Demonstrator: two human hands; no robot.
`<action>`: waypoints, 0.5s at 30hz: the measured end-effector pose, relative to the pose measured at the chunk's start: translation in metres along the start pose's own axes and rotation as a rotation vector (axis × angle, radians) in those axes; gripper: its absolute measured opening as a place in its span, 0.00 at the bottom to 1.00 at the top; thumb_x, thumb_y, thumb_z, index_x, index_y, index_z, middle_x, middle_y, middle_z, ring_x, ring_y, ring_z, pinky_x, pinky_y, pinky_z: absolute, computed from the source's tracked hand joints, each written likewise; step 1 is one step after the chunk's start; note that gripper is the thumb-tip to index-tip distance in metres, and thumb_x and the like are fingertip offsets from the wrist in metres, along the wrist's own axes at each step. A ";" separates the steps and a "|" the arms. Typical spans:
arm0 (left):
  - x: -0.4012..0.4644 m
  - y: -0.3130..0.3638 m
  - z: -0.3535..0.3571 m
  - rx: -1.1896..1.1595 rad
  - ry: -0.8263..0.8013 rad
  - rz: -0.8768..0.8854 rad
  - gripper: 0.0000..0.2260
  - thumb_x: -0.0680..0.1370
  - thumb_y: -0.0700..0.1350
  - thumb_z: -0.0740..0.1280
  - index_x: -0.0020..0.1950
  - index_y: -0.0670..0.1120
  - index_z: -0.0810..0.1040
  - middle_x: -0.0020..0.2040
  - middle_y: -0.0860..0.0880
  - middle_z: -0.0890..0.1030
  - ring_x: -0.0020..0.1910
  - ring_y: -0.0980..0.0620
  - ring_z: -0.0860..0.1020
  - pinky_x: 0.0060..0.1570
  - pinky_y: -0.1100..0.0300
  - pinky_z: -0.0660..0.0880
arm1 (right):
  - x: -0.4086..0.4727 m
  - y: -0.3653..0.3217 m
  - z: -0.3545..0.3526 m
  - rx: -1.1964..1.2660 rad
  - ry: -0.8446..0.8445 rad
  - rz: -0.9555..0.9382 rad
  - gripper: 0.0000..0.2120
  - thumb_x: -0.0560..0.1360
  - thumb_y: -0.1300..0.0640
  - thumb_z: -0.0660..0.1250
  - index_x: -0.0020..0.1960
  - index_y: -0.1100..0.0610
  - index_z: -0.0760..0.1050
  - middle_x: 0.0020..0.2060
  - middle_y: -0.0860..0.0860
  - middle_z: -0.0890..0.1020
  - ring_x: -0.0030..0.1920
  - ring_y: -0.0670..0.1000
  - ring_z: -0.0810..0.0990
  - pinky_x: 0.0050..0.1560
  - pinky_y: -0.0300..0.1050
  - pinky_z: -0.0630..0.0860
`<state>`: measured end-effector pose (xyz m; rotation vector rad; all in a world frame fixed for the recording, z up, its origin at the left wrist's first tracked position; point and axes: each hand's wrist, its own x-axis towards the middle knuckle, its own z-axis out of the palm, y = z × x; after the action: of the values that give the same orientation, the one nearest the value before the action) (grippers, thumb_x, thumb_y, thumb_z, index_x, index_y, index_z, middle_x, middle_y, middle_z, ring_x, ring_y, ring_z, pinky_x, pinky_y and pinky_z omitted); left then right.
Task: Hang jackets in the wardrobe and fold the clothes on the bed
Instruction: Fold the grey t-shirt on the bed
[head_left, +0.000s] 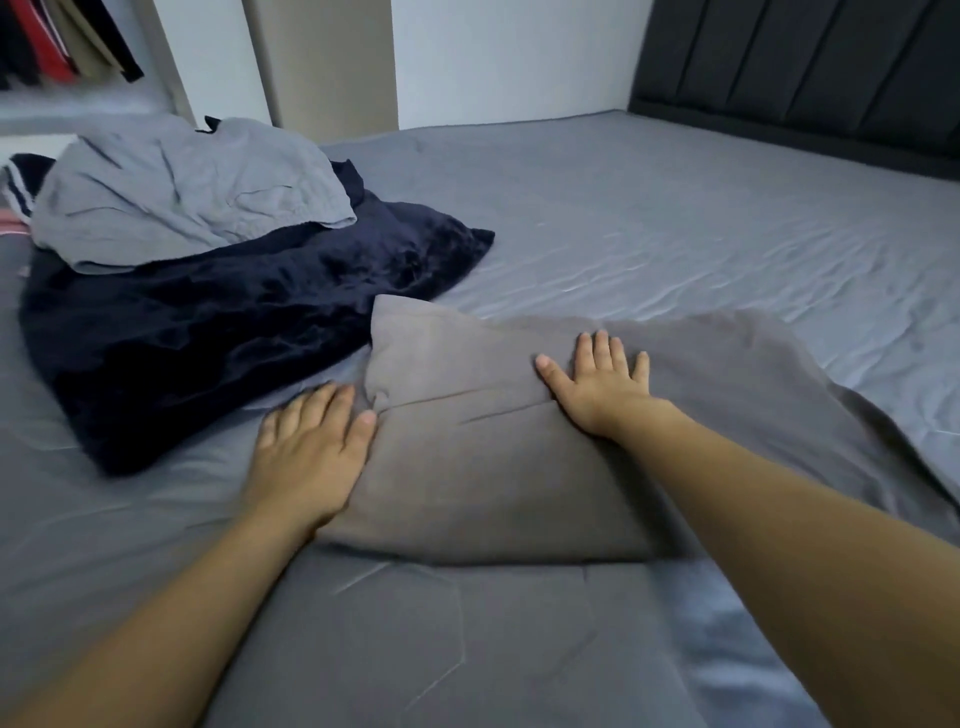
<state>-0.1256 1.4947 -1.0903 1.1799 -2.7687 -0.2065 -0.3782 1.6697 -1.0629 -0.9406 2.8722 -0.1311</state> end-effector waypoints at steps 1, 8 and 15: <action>-0.001 0.003 0.001 0.005 0.039 0.000 0.32 0.79 0.63 0.36 0.79 0.53 0.55 0.79 0.52 0.56 0.77 0.49 0.55 0.73 0.51 0.50 | 0.013 -0.019 0.000 0.024 0.030 -0.083 0.41 0.76 0.29 0.40 0.80 0.54 0.43 0.79 0.52 0.45 0.78 0.53 0.42 0.75 0.60 0.37; 0.004 0.002 0.005 -0.043 0.189 0.022 0.33 0.75 0.62 0.36 0.70 0.57 0.71 0.70 0.56 0.69 0.66 0.48 0.67 0.64 0.49 0.61 | 0.076 -0.147 0.002 0.004 0.128 -0.375 0.34 0.76 0.30 0.52 0.64 0.57 0.71 0.64 0.58 0.74 0.65 0.61 0.70 0.63 0.56 0.65; 0.005 0.006 -0.028 -0.452 -0.067 -0.046 0.28 0.77 0.71 0.46 0.67 0.61 0.73 0.72 0.59 0.66 0.72 0.50 0.60 0.71 0.52 0.51 | 0.060 -0.150 -0.037 0.290 -0.008 -0.391 0.16 0.81 0.43 0.58 0.44 0.56 0.67 0.50 0.55 0.78 0.56 0.59 0.75 0.47 0.44 0.64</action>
<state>-0.1290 1.4927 -1.0618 1.1261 -2.5468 -0.8380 -0.3433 1.5154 -1.0139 -1.4116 2.5284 -0.5568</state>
